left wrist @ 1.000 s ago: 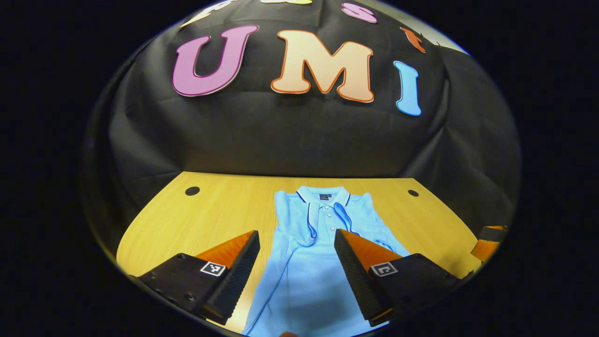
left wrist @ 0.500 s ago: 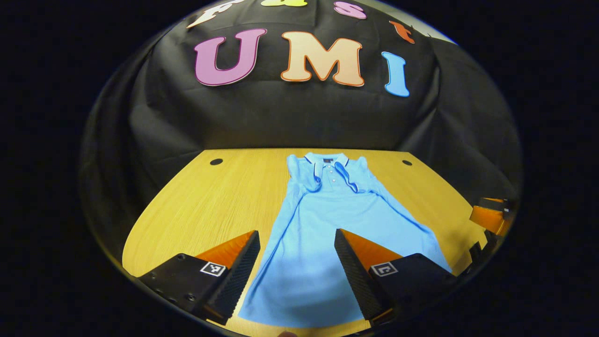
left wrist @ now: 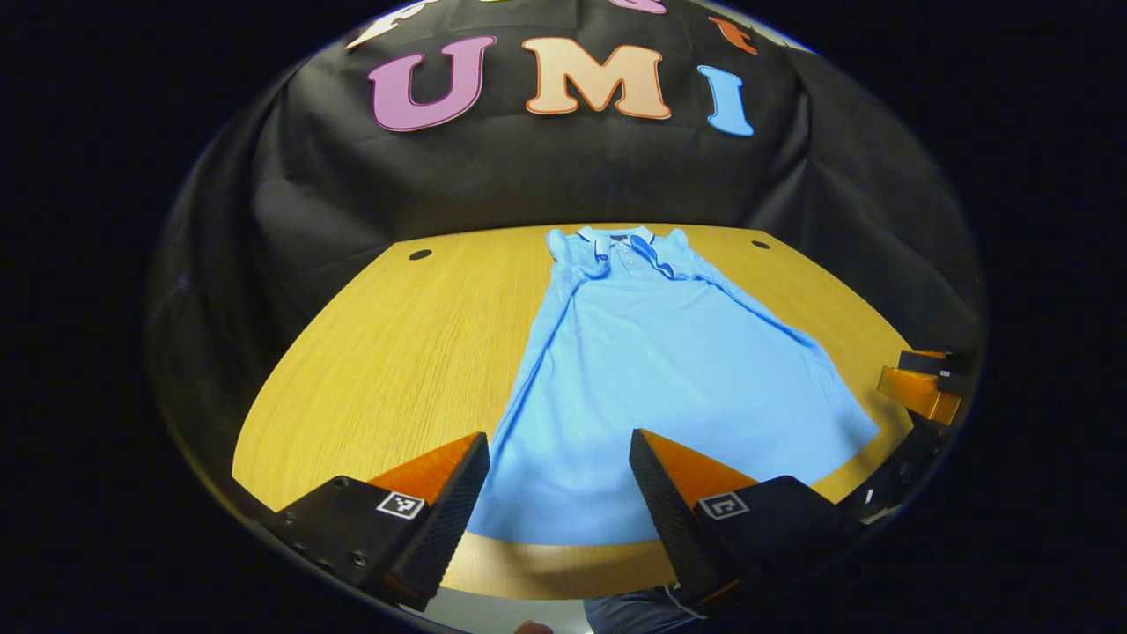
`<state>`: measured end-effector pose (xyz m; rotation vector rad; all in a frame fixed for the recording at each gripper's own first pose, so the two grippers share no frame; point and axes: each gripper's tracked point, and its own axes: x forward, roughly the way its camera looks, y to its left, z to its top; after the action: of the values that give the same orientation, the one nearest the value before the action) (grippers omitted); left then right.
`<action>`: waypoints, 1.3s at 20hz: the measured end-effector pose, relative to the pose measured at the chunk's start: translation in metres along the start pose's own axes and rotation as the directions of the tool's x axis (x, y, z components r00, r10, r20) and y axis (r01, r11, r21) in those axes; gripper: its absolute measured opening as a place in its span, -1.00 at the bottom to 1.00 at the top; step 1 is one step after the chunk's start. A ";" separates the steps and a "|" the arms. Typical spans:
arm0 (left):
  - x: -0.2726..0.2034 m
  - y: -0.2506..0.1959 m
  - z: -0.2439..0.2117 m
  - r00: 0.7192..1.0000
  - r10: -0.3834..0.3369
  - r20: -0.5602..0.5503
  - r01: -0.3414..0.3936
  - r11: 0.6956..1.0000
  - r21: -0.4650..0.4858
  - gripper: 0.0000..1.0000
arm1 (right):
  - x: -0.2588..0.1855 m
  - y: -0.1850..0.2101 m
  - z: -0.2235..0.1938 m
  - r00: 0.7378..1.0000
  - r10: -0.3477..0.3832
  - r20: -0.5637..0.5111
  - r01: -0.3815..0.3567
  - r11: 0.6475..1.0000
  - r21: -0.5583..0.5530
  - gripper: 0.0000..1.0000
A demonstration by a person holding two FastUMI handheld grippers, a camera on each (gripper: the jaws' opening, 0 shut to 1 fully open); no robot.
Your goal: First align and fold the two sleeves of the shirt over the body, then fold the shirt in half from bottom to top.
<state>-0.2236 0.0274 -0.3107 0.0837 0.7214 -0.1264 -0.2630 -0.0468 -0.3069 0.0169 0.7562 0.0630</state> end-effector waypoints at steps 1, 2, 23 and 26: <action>0.000 0.001 -0.010 1.000 0.004 -0.012 -0.004 1.000 0.000 0.92 | 0.000 0.002 -0.007 1.000 -0.001 -0.010 0.001 1.000 -0.001 0.96; 0.000 0.002 -0.018 1.000 0.007 -0.026 -0.007 1.000 -0.002 0.92 | 0.001 0.002 -0.013 1.000 -0.004 -0.019 0.004 1.000 -0.006 0.95; 0.005 -0.017 -0.053 0.999 -0.023 -0.029 0.022 0.999 -0.025 -0.38 | 0.022 0.034 -0.072 0.987 0.055 -0.152 -0.060 0.998 -0.027 -0.34; 0.006 -0.022 -0.052 0.999 -0.002 -0.035 -0.002 0.995 -0.102 -1.00 | 0.023 0.037 -0.070 0.986 0.068 -0.149 -0.069 0.998 -0.004 -0.73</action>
<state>-0.2560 0.0113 -0.3543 -0.0115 0.7616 -0.0879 -0.2965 -0.0087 -0.3718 0.0300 0.9048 0.1343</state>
